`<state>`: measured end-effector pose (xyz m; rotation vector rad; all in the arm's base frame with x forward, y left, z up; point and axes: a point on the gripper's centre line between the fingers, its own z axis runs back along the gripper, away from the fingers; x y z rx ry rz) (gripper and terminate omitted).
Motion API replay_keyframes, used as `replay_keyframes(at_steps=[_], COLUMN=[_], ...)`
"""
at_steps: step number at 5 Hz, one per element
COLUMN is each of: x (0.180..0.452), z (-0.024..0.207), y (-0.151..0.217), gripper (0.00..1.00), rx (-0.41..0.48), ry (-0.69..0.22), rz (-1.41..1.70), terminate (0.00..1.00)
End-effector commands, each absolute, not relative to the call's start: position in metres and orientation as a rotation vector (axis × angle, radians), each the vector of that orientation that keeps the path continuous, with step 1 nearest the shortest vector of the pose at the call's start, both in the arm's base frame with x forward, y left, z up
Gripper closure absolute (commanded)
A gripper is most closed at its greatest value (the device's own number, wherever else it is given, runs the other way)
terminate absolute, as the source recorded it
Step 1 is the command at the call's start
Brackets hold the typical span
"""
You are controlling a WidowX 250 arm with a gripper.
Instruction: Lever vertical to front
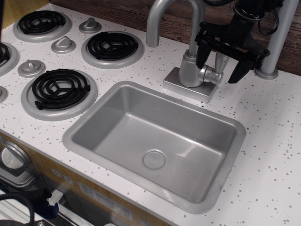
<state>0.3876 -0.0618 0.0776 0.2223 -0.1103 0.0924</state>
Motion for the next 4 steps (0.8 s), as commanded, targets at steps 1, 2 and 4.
replay_keyframes(at_steps=[1,2,4], x=[0.388,0.393,0.41], z=[0.078,0.082,0.102], y=[-0.062,-0.064,-0.067], gripper=[0.0,0.0,0.0], rx=[0.222,0.247,0.351], ry=[-0.11,-0.269,-0.48], rz=[0.092,0.12,0.089], terminate=[0.0,0.0,0.0])
